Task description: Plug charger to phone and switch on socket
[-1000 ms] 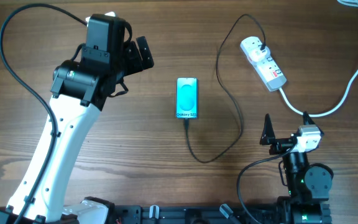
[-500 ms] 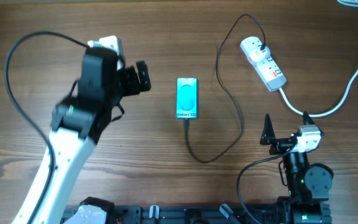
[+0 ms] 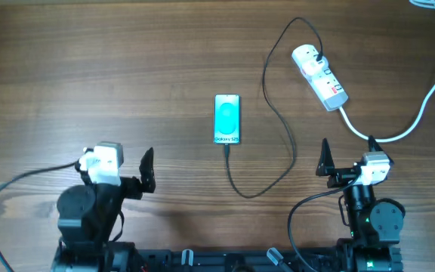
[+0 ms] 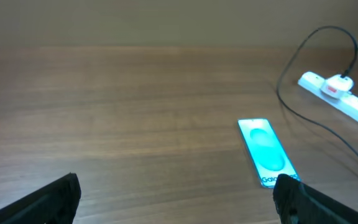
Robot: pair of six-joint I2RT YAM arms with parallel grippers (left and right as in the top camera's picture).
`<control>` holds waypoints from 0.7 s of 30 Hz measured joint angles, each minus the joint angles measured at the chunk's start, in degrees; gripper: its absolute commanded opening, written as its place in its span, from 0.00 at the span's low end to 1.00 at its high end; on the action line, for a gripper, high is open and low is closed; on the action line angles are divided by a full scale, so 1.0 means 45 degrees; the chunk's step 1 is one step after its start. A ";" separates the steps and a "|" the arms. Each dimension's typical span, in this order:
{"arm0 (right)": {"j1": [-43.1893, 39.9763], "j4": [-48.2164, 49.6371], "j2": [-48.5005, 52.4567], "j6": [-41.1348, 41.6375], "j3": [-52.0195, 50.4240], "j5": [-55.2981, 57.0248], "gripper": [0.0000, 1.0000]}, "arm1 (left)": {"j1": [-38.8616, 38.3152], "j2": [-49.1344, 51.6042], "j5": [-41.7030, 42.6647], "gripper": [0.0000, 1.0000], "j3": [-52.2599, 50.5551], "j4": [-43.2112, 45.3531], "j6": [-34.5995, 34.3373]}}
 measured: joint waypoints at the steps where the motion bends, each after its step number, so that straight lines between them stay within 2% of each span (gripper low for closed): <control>1: 0.0000 0.0005 -0.0005 0.0005 0.0000 0.0005 1.00 | 0.0102 -0.0374 0.0000 1.00 -0.0257 0.0155 0.0034; 5: 0.0000 0.0000 -0.0005 0.0000 0.0000 0.0000 1.00 | 0.0209 -0.2132 0.0034 1.00 -0.1423 0.0763 0.0112; 9: 0.0000 -0.0005 -0.0005 0.0000 0.0000 0.0000 1.00 | 0.0209 -0.3381 0.0049 1.00 -0.3133 0.2637 0.0117; 13: 0.0000 0.0000 -0.0005 0.0000 0.0000 0.0000 1.00 | 0.0238 -0.3667 0.0087 1.00 -0.4201 0.5008 0.0117; 17: 0.0000 0.0000 -0.0005 0.0000 0.0000 0.0000 1.00 | 0.0413 -0.3691 0.0083 1.00 -0.4590 0.6139 0.0058; 21: 0.0000 0.0000 -0.0005 0.0000 0.0000 0.0000 1.00 | 0.0563 -0.3706 -0.0155 1.00 -0.5304 0.7446 -0.0952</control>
